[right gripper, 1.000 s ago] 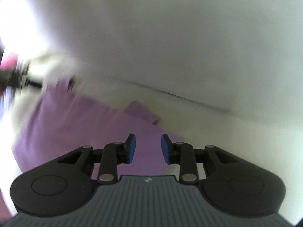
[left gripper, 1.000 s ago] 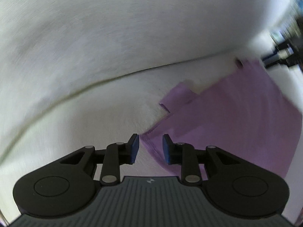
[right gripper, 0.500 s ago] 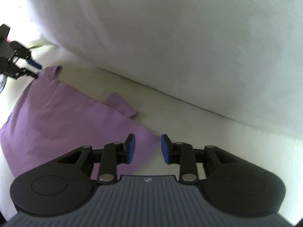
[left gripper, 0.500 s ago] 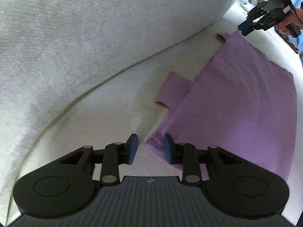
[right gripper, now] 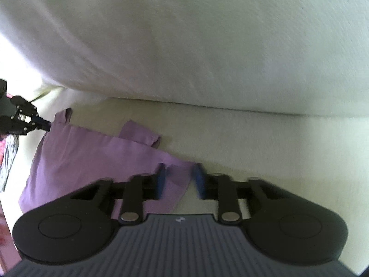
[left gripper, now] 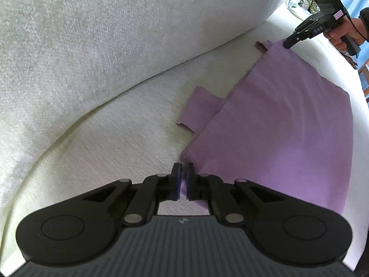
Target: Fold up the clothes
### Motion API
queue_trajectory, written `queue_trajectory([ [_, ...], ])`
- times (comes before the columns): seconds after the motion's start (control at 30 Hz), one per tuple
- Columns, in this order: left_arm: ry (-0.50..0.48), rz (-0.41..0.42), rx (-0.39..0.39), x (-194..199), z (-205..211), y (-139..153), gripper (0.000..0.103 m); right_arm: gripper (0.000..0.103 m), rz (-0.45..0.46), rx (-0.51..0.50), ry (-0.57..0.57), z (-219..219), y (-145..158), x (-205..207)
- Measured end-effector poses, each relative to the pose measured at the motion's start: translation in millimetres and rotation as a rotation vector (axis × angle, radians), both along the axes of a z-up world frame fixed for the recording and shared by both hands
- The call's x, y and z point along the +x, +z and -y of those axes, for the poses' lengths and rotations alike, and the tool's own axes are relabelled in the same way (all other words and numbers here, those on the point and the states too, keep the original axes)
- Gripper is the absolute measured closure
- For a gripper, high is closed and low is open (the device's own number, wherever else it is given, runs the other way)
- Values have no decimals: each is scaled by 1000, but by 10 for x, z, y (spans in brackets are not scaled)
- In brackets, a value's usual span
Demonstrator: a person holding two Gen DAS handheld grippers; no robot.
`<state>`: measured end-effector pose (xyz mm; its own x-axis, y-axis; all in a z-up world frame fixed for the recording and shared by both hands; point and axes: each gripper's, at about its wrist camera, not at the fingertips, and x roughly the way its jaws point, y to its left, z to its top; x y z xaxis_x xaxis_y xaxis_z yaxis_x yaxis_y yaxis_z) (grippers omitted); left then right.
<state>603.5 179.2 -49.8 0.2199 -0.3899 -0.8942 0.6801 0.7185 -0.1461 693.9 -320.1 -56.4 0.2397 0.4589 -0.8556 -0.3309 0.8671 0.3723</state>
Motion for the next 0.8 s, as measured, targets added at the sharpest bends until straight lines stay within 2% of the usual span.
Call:
queue_trajectory([
  [0.23, 53, 48, -28, 4, -37, 109, 103, 100, 91, -9, -5, -76, 234, -32],
  [0.4, 83, 86, -33, 92, -44, 154, 103, 100, 119, -20, -36, -63, 255, -8],
  [0.47, 95, 74, -30, 108, -78, 130, 103, 100, 128, -25, -52, -51, 256, 2],
  [0.73, 131, 71, -7, 79, -77, -33, 103, 99, 86, -53, -66, -52, 43, 0],
  [0.8, 153, 77, -5, 70, -97, -36, 98, 98, 90, -63, -79, -54, 17, 2],
])
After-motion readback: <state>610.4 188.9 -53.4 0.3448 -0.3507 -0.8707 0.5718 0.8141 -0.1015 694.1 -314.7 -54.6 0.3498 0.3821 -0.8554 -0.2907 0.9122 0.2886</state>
